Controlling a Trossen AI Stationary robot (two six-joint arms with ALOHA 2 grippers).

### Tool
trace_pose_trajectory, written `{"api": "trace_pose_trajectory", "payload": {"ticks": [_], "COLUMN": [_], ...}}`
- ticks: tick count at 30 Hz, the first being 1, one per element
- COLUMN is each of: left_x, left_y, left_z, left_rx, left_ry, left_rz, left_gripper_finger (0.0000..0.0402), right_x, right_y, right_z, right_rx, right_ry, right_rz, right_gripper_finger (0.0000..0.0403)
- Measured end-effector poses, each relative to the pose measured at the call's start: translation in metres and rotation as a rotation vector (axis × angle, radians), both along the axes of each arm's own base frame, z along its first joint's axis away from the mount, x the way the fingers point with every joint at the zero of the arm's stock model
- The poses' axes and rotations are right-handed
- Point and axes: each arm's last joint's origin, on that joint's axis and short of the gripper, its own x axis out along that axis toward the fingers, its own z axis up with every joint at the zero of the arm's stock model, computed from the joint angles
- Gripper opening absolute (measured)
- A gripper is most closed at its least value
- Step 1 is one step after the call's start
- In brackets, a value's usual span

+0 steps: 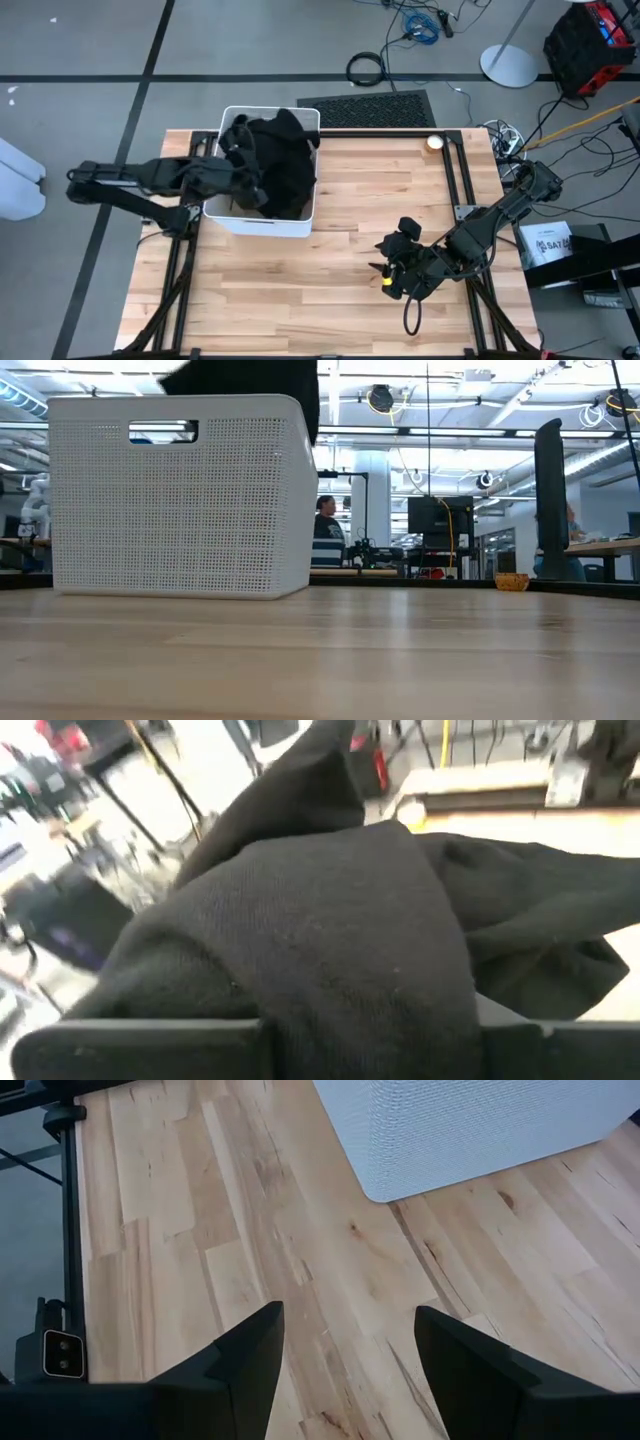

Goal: Sort clothes
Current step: Put the black shirt into the white laundry bin

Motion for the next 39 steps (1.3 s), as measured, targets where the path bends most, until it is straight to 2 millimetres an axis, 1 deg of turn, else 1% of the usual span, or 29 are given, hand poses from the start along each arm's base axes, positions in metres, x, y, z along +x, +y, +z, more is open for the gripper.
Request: {"api": "trace_pose_trajectory", "payload": {"ticks": [7, 12, 15, 18, 23, 27, 30, 35, 36, 37, 39], "left_x": [0.005, 0.002, -0.001, -0.003, -0.006, -0.005, -0.005, -0.003, -0.002, -0.002, -0.001], "left_y": [0.018, 0.034, 0.042, 0.045, 0.048, 0.047, 0.046, 0.047, 0.048, 0.048, 0.049], "left_z": [-0.055, -0.096, -0.115, -0.129, -0.143, -0.150, -0.151, -0.148, -0.148, -0.147, -0.144], "left_rx": [-0.144, -0.220, -0.274, -0.340, -0.391, -0.509, -0.552, -0.530, -0.521, -0.510, -0.494], "left_ry": [0.079, 0.141, 0.182, 0.201, 0.240, 0.255, 0.264, 0.210, 0.194, 0.180, 0.169], "left_rz": [0.072, 0.197, 0.199, 0.191, 0.170, 0.114, 0.083, 0.108, 0.121, 0.132, 0.147], "left_gripper_finger": [0.0091, 0.0091, 0.0091, 0.0091, 0.0091, 0.0091, 0.0090, 0.0091, 0.0103, 0.0124, 0.0181], "right_x": [0.000, 0.000, 0.000, 0.000, 0.000, 0.000, 0.000, 0.000, 0.000, 0.000, 0.000], "right_y": [0.000, 0.000, 0.000, 0.000, -0.001, -0.001, -0.001, -0.001, -0.001, 0.000, 0.000], "right_z": [0.000, 0.000, 0.000, 0.000, 0.000, 0.000, 0.000, 0.000, 0.001, 0.001, 0.001], "right_rx": [-0.010, -0.010, -0.010, -0.010, -0.025, -0.027, -0.027, -0.026, -0.026, -0.025, -0.025], "right_ry": [0.002, 0.002, 0.002, 0.002, -0.009, -0.011, -0.011, -0.012, -0.013, -0.013, -0.014], "right_rz": [0.009, 0.009, 0.009, 0.009, -0.002, -0.004, -0.004, -0.004, -0.004, -0.004, -0.004], "right_gripper_finger": [0.0212, 0.0212, 0.0212, 0.0212, 0.0212, 0.0212, 0.0212, 0.0212, 0.0212, 0.0212, 0.0212]}}
